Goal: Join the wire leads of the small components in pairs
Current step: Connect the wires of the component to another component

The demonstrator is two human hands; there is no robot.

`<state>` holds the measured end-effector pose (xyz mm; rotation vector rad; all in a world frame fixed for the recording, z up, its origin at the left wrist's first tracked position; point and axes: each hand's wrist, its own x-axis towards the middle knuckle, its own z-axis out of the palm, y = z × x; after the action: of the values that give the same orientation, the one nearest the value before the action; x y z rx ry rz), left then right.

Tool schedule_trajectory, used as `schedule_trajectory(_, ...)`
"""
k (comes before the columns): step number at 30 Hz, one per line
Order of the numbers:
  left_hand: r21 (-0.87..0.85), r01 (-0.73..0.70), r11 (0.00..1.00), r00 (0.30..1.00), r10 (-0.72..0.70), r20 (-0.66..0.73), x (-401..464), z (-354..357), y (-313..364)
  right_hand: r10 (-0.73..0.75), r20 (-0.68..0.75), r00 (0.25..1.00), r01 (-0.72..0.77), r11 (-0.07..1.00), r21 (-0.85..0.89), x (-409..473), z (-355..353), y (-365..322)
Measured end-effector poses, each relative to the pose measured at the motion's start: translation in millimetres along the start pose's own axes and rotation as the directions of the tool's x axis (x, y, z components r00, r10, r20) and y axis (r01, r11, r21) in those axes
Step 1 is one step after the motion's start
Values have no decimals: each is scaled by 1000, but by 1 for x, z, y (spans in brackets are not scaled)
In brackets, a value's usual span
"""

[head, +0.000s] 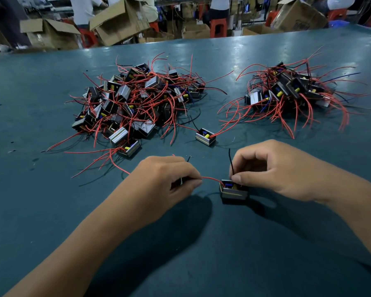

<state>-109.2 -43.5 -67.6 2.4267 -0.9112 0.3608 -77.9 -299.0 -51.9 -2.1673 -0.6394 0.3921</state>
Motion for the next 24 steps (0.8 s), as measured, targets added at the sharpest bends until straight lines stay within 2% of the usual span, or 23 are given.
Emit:
schedule_trajectory(7, -127, 52, 991, 998, -57, -38, 0, 1, 0, -9, 54, 999, 9, 1000, -2, -2, -1, -3)
schedule_trajectory(11, -205, 97, 974, 994, -106, -30, -2, 3, 1, -21, 86, 996, 26, 998, -64, -4, -1, -4)
schedule_trajectory(15, -281, 156, 947, 986, -165, -11, -2, 4, 1, -87, 119, 989, 108, 977, -183, -9, 0, -8)
schedule_trajectory(24, -404, 217, 889, 976, -212, 57, 0, 4, 3, -297, -27, 955, 286, 937, -201, -8, 25, -21)
